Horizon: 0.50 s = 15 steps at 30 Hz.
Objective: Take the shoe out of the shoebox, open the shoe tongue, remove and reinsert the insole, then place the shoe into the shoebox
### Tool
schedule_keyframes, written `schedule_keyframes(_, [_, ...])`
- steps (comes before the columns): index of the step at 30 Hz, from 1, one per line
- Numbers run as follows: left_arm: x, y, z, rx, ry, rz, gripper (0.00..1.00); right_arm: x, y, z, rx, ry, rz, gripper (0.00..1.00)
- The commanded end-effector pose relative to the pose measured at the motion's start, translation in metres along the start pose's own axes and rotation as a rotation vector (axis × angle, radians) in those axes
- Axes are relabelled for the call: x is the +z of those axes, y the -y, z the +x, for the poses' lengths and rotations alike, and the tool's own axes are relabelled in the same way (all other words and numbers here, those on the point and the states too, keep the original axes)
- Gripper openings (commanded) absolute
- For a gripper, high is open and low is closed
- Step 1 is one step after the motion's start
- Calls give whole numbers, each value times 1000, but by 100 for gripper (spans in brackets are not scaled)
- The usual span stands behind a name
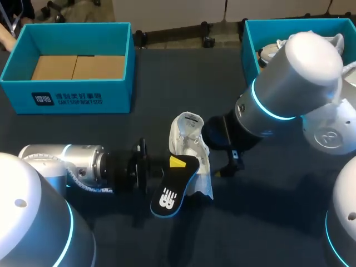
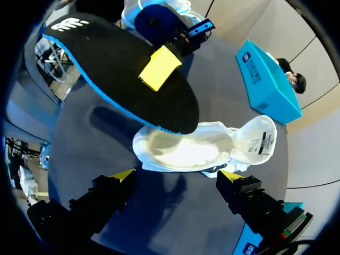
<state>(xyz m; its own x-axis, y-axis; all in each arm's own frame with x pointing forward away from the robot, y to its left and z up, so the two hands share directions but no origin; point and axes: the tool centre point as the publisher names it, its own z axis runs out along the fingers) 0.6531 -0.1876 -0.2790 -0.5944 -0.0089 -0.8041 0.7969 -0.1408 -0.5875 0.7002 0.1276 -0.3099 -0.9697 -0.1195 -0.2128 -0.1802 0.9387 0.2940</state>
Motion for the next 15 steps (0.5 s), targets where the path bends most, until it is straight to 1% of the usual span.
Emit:
schedule_keyframes(1, [4,-5,1,0,3,10,0,4,5,3,11,3,8,100])
schedule_keyframes(8, [13,-10,-1,-2,-7,21,0,5,17,8,23,-12,21,100])
schedule_keyframes(15, [20,-13,1,-11,-11,30,0,3,23,9,18,-11,29,100])
